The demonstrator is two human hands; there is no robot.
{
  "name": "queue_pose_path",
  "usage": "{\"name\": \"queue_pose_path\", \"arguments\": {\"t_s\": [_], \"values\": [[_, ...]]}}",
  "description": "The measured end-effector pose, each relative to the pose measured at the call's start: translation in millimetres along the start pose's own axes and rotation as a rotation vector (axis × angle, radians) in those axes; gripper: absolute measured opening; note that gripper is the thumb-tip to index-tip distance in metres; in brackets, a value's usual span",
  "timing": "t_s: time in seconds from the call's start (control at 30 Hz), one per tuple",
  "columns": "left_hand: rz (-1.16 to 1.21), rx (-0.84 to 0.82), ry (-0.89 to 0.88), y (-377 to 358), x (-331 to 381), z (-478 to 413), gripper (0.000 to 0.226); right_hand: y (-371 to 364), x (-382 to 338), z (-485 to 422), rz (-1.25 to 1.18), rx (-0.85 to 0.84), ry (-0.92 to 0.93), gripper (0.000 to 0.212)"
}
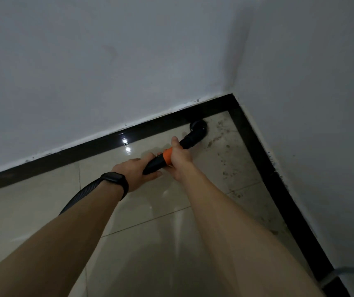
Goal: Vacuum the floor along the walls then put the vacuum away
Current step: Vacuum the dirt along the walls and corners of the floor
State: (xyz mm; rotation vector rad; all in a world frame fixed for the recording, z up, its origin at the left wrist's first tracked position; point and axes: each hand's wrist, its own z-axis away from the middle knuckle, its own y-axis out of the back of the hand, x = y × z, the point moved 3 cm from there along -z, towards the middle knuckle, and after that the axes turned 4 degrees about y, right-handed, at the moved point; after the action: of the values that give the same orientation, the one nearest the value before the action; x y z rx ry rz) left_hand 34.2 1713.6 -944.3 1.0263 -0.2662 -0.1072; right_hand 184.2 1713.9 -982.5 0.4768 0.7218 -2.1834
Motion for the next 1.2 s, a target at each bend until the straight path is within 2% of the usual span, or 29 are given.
{"name": "queue_pose_path", "arguments": {"t_s": [0.17,0.37,0.7,0.9,1.1,1.2], "values": [[-0.06,0.004,0.017,10.6,19.0,-6.6,0.034,6.2,-15.2,-4.9,0.019,-0.016,0.022,0.054],[-0.1,0.009,-0.033,23.3,31.3,-30.1,0.034,10.1,-29.2,-21.9,-0.043,0.102,0.049,0.035],[-0.035,0.007,-0.126,13.7,40.2,-52.9,0.033,23.1,-36.9,-33.8,0.046,0.223,0.123,0.037],[-0.074,-0.002,-0.189,3.6,41.1,-71.6,0.038,33.0,-39.6,-35.4,0.043,0.256,0.165,0.052],[-0.039,-0.007,-0.237,-3.1,37.3,-88.0,0.036,35.8,-37.7,-48.4,0.12,0.351,0.199,0.041],[-0.039,0.013,-0.265,-3.6,34.8,-93.0,0.039,34.6,-36.4,-55.4,0.148,0.394,0.238,0.047]]}}
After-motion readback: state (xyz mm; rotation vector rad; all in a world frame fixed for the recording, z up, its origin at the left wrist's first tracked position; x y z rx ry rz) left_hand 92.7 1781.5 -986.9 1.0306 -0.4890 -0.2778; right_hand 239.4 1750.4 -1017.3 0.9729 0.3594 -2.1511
